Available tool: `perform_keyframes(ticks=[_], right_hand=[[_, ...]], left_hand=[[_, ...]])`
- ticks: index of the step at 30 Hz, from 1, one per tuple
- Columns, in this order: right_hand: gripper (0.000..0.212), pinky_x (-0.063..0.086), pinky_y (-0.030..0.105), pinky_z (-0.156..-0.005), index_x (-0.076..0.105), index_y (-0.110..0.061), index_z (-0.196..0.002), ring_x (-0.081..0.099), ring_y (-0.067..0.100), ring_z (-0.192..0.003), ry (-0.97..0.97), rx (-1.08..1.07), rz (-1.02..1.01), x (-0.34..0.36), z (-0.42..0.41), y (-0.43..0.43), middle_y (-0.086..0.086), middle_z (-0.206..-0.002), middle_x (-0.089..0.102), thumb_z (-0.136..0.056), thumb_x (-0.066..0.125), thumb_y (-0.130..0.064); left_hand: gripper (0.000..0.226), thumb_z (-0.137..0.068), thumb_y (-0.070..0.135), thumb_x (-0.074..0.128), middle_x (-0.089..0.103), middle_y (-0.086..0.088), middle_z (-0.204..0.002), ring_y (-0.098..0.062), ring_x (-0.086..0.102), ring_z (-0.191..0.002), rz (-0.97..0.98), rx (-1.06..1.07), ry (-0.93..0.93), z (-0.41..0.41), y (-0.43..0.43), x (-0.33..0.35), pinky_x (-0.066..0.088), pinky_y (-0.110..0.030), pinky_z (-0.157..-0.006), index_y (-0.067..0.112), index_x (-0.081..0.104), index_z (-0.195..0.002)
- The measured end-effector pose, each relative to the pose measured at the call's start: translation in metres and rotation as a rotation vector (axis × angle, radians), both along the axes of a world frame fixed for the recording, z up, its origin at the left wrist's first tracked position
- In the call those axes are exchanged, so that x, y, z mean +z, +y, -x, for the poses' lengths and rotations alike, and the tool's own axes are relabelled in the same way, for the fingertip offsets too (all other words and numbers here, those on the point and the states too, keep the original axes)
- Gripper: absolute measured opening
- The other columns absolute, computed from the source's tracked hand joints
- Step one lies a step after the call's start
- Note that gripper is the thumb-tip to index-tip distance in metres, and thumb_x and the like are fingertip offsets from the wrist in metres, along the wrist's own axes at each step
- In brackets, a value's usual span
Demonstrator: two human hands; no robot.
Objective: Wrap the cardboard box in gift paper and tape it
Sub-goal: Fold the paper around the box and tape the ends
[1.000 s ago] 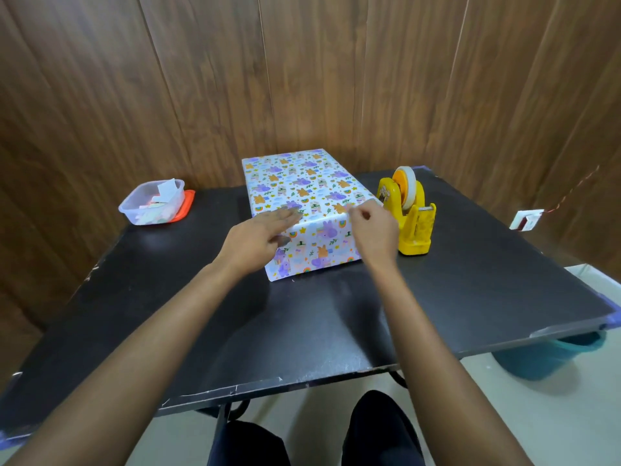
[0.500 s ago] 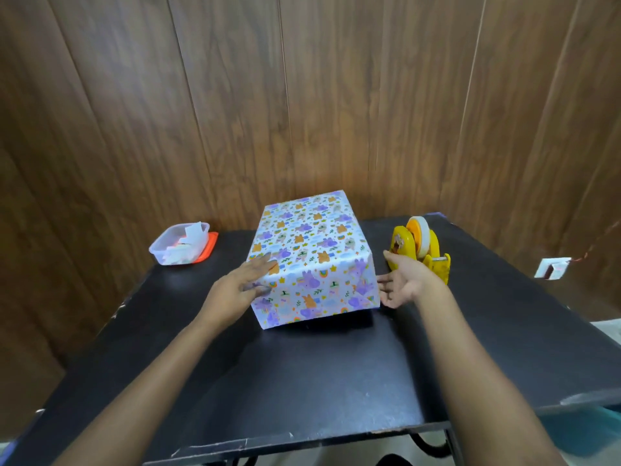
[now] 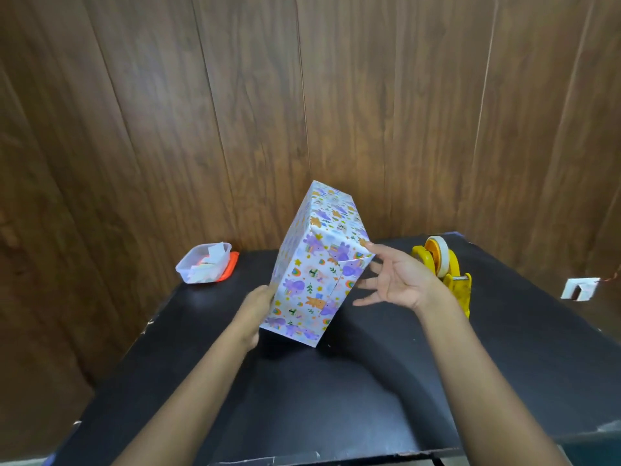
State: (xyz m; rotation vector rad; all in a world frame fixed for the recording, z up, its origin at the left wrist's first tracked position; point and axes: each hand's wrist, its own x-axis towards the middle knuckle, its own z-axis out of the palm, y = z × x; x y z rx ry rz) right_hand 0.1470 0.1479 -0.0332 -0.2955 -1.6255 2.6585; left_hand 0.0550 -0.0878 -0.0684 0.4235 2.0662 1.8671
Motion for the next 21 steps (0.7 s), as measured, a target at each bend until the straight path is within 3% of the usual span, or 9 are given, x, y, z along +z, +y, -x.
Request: perform_keyframes(ticks=[2, 6, 10, 13, 16, 18, 21], right_hand=[[0.03, 0.034, 0.069, -0.09, 0.052, -0.019, -0.117, 0.057, 0.04, -0.11, -0.011, -0.021, -0.029, 0.004, 0.0, -0.003, 0.005, -0.113, 0.062, -0.088, 0.054, -0.027], [0.023, 0.038, 0.064, -0.088, 0.053, -0.015, -0.111, 0.059, 0.036, -0.103, -0.067, -0.094, -0.085, 0.013, 0.0, 0.006, 0.007, -0.102, 0.062, -0.089, 0.05, -0.02], [0.013, 0.051, 0.039, -0.079, 0.063, -0.012, -0.085, 0.065, 0.018, -0.07, -0.062, -0.218, -0.352, 0.04, 0.007, 0.013, 0.005, -0.082, 0.062, -0.09, 0.053, -0.019], [0.053, 0.053, 0.039, -0.09, 0.069, -0.011, -0.104, 0.069, 0.022, -0.095, -0.138, -0.092, -0.632, 0.057, 0.02, 0.014, 0.007, -0.102, 0.073, -0.082, 0.058, -0.058], [0.071, 0.049, 0.039, -0.098, 0.062, -0.016, -0.118, 0.066, 0.019, -0.105, -0.14, 0.02, -0.769, 0.057, 0.022, 0.023, 0.001, -0.114, 0.069, -0.071, 0.062, -0.069], [0.08, 0.046, 0.037, -0.102, 0.047, -0.024, -0.132, 0.06, 0.012, -0.114, -0.069, 0.061, -0.717, 0.055, 0.018, 0.035, -0.006, -0.13, 0.059, -0.065, 0.071, -0.062], [0.078, 0.035, 0.029, -0.106, 0.026, -0.035, -0.145, 0.046, 0.004, -0.124, 0.041, 0.164, -0.725, 0.055, 0.009, 0.042, -0.02, -0.135, 0.046, -0.081, 0.07, -0.026]], left_hand=[[0.036, -0.094, 0.039, 0.048, 0.073, -0.006, -0.1, -0.02, 0.07, -0.087, 0.07, -0.034, -0.141, 0.01, 0.005, 0.002, 0.056, -0.029, -0.062, 0.011, 0.063, -0.111], [0.042, -0.086, 0.052, 0.057, 0.072, -0.003, -0.069, -0.019, 0.068, -0.073, 0.117, -0.087, -0.391, 0.03, 0.0, 0.005, 0.053, -0.031, -0.062, 0.011, 0.062, -0.097], [0.043, -0.084, 0.044, 0.063, 0.072, -0.008, -0.087, -0.023, 0.069, -0.079, -0.02, -0.089, -0.485, 0.041, 0.005, -0.005, 0.057, -0.036, -0.062, 0.011, 0.061, -0.111], [0.034, -0.084, 0.028, 0.065, 0.072, -0.009, -0.083, -0.023, 0.07, -0.069, -0.193, -0.107, -0.506, 0.039, 0.015, -0.012, 0.057, -0.039, -0.056, 0.008, 0.06, -0.111], [0.022, -0.088, 0.015, 0.059, 0.072, -0.009, -0.082, -0.021, 0.07, -0.064, -0.286, -0.135, -0.491, 0.03, 0.02, -0.016, 0.057, -0.036, -0.051, 0.004, 0.06, -0.107], [0.031, -0.083, 0.011, 0.065, 0.072, -0.011, -0.09, -0.021, 0.071, -0.071, -0.369, -0.137, -0.388, 0.032, 0.021, -0.021, 0.058, -0.034, -0.056, -0.003, 0.058, -0.109], [0.077, -0.059, 0.01, 0.083, 0.065, -0.014, -0.116, -0.028, 0.065, -0.101, -0.452, -0.05, -0.159, 0.039, 0.016, -0.024, 0.056, -0.042, -0.079, -0.002, 0.046, -0.126]])
